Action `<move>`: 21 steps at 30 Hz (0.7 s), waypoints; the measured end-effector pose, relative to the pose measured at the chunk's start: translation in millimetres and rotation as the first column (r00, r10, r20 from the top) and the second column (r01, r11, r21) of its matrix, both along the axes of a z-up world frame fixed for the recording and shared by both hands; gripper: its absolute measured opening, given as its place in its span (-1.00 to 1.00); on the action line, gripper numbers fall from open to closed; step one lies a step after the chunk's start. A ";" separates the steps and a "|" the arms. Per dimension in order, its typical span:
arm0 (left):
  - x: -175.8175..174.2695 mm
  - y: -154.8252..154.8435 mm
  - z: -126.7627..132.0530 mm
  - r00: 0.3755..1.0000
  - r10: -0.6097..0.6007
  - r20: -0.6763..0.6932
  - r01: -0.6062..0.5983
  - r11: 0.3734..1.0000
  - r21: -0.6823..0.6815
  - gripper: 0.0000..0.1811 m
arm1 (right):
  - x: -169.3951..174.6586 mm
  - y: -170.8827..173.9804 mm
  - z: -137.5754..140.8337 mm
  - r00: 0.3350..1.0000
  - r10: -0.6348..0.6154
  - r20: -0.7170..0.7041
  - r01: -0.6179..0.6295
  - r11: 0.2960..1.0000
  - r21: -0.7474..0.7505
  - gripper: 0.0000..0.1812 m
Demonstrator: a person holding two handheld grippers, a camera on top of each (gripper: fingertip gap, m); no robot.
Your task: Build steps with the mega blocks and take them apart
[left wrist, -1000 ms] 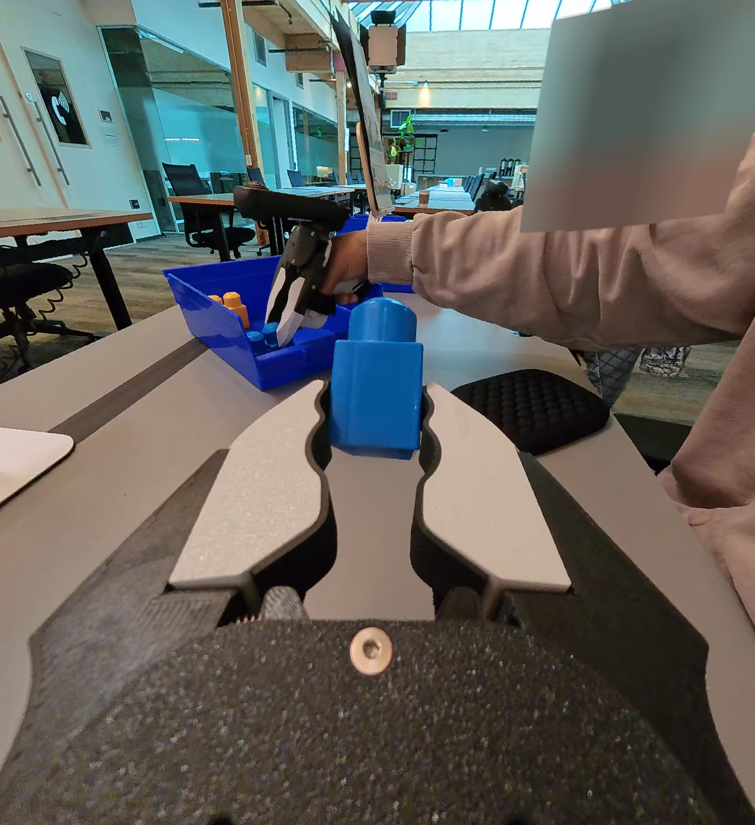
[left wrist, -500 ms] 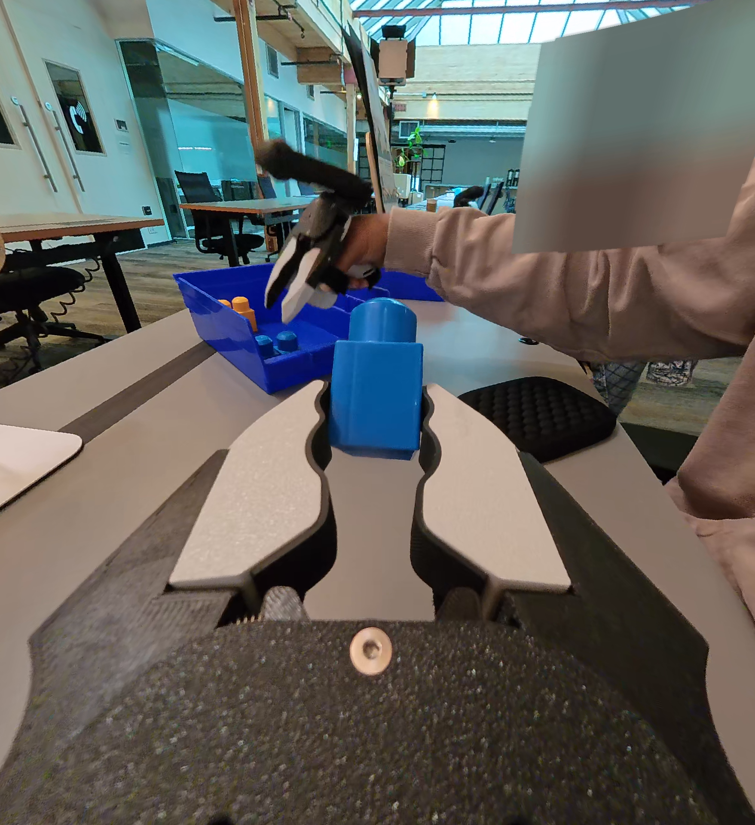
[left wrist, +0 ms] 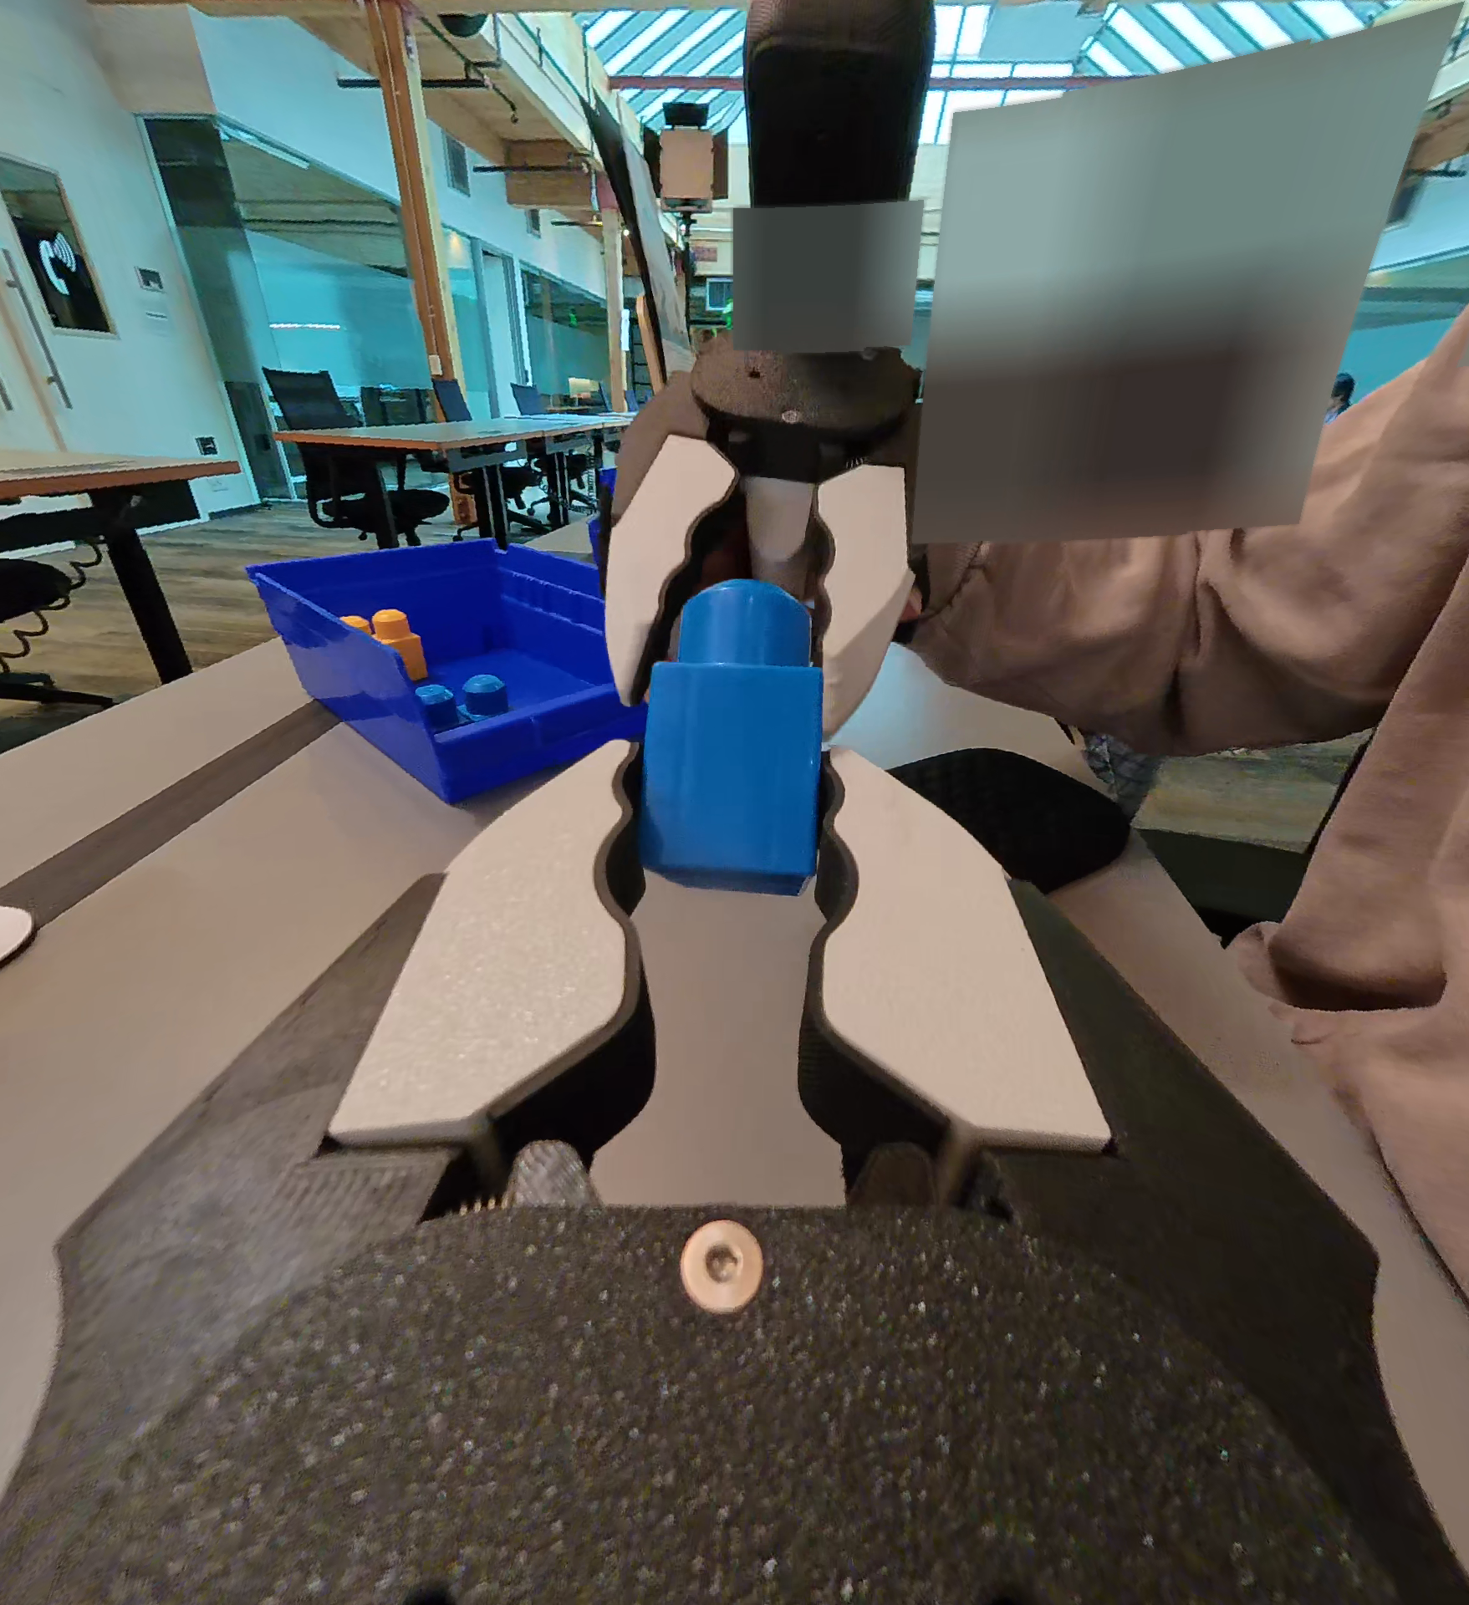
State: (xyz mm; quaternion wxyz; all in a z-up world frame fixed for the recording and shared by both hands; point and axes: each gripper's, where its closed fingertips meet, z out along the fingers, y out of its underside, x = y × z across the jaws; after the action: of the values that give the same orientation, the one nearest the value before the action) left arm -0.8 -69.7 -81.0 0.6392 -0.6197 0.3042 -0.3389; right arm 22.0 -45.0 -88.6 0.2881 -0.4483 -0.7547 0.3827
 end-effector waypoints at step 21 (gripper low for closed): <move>-72.2 35.3 10.7 0.854 0.520 -0.013 -0.516 0.850 0.106 -1.00 | 102.0 229.1 47.2 0.851 -0.518 0.088 0.478 0.833 0.280 -0.70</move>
State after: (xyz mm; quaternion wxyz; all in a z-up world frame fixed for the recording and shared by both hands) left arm -73.0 -34.4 -70.4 0.7302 -0.6532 0.1557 -0.1260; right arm 123.9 184.1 -41.4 0.3701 -0.6192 -0.6738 0.1600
